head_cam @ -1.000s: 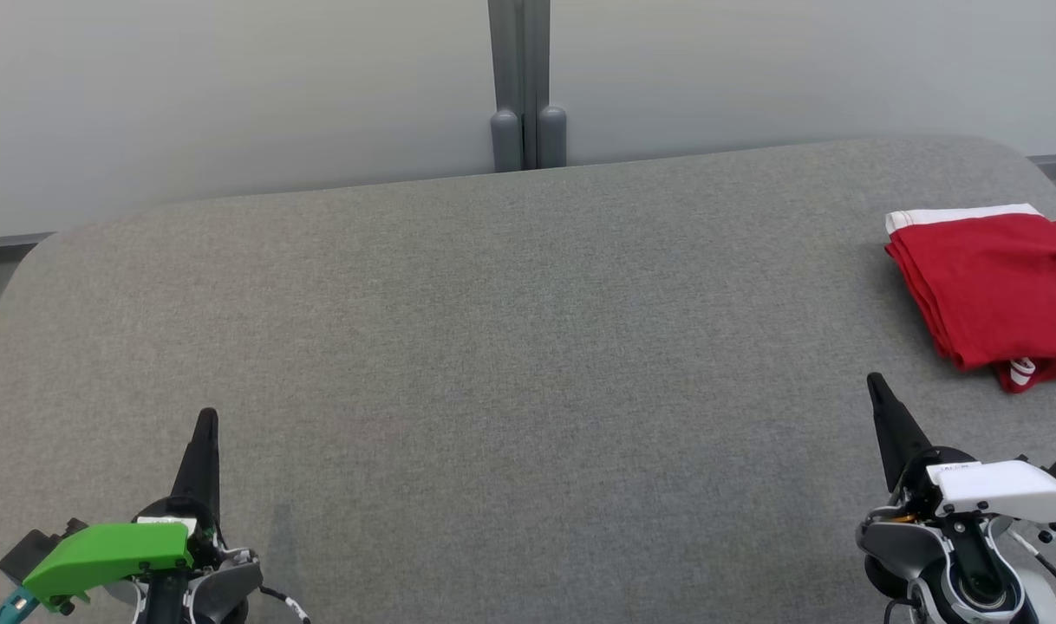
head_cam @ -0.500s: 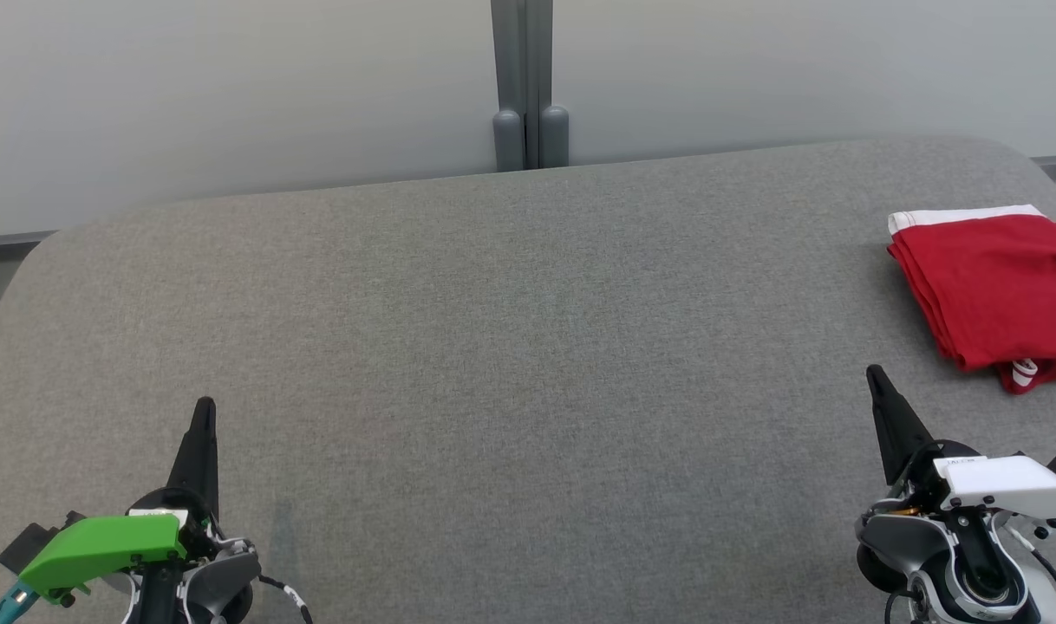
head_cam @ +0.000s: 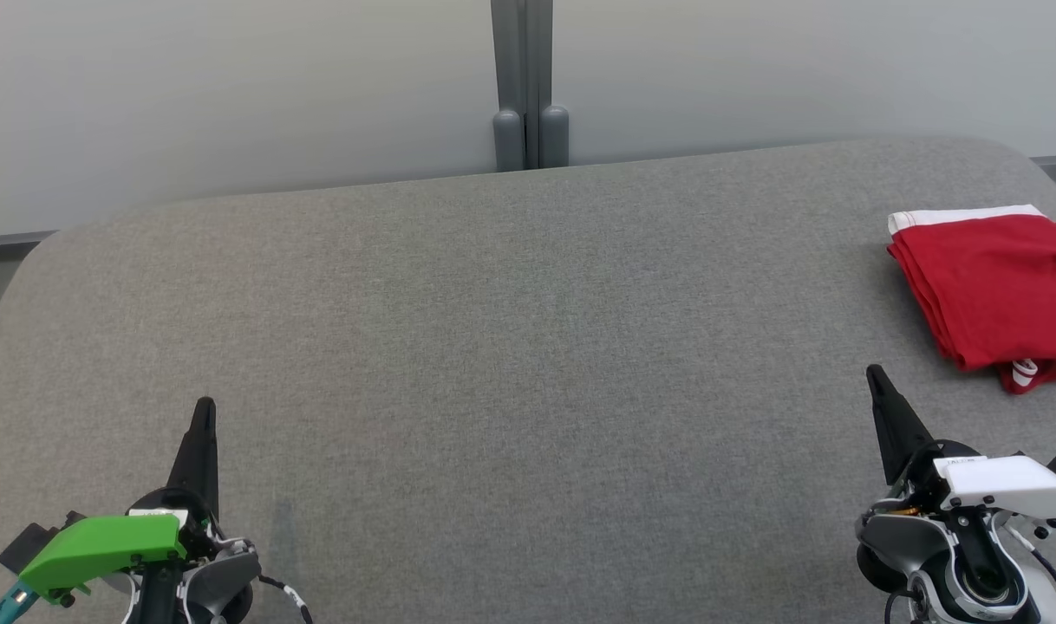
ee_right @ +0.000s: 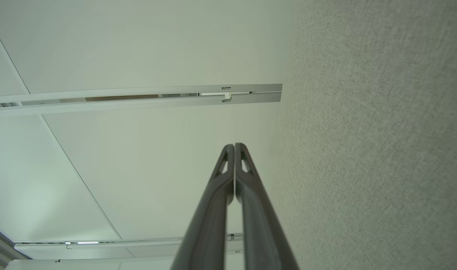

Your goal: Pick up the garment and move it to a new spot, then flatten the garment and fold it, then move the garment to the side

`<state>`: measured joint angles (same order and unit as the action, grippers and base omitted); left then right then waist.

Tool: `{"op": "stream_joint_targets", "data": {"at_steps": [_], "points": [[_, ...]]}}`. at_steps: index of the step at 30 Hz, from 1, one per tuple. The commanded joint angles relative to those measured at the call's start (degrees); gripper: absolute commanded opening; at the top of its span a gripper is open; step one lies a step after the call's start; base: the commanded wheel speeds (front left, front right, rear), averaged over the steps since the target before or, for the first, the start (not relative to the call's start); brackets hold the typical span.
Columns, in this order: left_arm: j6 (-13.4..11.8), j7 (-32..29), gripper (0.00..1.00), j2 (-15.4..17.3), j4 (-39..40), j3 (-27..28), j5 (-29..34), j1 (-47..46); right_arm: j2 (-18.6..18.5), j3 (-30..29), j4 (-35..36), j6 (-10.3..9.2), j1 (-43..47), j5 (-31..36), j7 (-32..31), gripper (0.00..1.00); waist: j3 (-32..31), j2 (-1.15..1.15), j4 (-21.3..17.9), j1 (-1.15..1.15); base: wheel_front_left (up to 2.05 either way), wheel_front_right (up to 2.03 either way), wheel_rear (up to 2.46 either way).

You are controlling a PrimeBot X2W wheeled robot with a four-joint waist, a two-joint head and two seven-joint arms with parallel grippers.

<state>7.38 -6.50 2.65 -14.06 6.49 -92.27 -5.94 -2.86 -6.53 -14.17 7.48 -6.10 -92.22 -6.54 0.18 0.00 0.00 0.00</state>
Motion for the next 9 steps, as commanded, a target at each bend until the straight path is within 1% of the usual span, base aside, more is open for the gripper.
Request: {"op": "stream_joint_targets", "data": {"at_steps": [1,9], "points": [[0.3,-0.3,0.0,0.4,-0.1,0.1,-0.3,-0.7,0.0,-0.1,0.3,0.02,-0.3,-0.4,-0.2,0.0,0.0,0.0,0.0,0.0,0.0,0.0,0.0],[0.3,-0.3,0.0,0.4,-0.1,0.1,-0.3,-0.7,0.0,-0.1,0.3,0.02,-0.3,-0.4,-0.2,0.0,0.0,0.0,0.0,0.0,0.0,0.0,0.0]]}}
